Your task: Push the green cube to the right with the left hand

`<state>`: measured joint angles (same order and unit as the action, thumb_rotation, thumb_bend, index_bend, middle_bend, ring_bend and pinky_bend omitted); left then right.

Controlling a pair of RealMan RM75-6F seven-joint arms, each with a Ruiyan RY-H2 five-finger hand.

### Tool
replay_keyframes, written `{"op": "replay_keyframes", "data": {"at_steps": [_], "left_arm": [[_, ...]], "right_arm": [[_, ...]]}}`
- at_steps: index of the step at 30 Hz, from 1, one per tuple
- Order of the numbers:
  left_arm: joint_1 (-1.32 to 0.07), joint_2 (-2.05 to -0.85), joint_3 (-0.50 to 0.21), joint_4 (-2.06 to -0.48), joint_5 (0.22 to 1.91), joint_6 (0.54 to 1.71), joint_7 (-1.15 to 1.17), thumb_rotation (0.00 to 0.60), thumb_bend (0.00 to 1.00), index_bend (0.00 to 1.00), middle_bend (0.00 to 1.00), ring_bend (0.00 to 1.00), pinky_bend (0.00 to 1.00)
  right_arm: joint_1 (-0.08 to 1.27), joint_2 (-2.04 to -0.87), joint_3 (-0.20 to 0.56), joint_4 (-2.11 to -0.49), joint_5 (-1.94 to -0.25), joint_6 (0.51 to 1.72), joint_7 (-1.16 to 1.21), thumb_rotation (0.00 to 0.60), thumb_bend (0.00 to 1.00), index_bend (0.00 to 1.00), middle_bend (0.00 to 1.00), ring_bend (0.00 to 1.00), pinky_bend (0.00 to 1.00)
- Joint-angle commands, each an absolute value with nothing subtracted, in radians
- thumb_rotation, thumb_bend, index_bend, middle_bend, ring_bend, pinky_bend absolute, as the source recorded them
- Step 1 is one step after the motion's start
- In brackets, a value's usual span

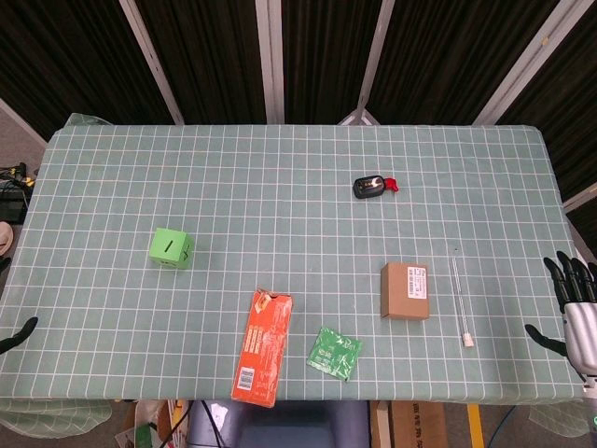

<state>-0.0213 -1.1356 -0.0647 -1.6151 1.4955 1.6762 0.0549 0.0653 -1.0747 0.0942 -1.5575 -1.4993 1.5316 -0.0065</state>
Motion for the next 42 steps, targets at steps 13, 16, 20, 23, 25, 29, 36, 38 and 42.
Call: {"op": "replay_keyframes", "data": {"at_steps": [13,16,20,23,25,29,36,38,42], "left_arm": [[-0.012,-1.137,-0.055,-1.626,1.539,1.69,0.049,0.6,0.25,0.11,0.1,0.0,0.0],[-0.016,-1.141,-0.059,-1.615,1.534,1.681,0.04,0.6,0.25,0.1,0.1,0.0,0.0],[-0.023,-1.13,-0.056,-1.614,1.514,1.641,0.033,0.6,0.25,0.09,0.1,0.0,0.0],[-0.028,-1.125,-0.058,-1.618,1.509,1.627,0.017,0.6,0.25,0.09,0.1,0.0,0.0],[-0.029,-1.127,-0.06,-1.614,1.506,1.625,0.016,0.6,0.26,0.09,0.11,0.0,0.0],[-0.035,-1.139,-0.081,-1.602,1.49,1.627,0.007,0.6,0.28,0.09,0.22,0.05,0.09],[-0.116,-1.085,-0.161,-1.635,1.386,1.488,-0.034,0.6,0.43,0.09,0.5,0.29,0.43],[-0.168,-0.994,-0.173,-1.705,1.315,1.338,-0.036,0.6,0.47,0.09,0.54,0.33,0.48],[-0.272,-0.841,-0.195,-1.811,1.147,1.071,0.018,0.6,0.55,0.09,0.62,0.42,0.57]], "right_arm": [[0.057,-1.081,0.095,-1.582,-1.492,1.543,-0.04,0.6,0.04,0.07,0.0,0.0,0.0],[0.052,-1.08,0.096,-1.59,-1.488,1.549,-0.043,0.6,0.04,0.07,0.0,0.0,0.0],[0.05,-1.081,0.092,-1.595,-1.484,1.544,-0.055,0.6,0.04,0.07,0.0,0.0,0.0],[0.051,-1.076,0.089,-1.605,-1.484,1.536,-0.05,0.6,0.04,0.07,0.0,0.0,0.0],[0.051,-1.074,0.088,-1.609,-1.484,1.535,-0.049,0.6,0.04,0.07,0.0,0.0,0.0],[0.05,-1.067,0.086,-1.615,-1.482,1.53,-0.046,0.6,0.04,0.07,0.0,0.0,0.0],[0.046,-1.06,0.084,-1.622,-1.496,1.539,-0.03,0.6,0.04,0.07,0.0,0.0,0.0],[0.047,-1.06,0.083,-1.622,-1.496,1.536,-0.03,0.6,0.04,0.07,0.0,0.0,0.0],[0.047,-1.061,0.081,-1.624,-1.496,1.532,-0.037,0.6,0.04,0.07,0.0,0.0,0.0]]}}
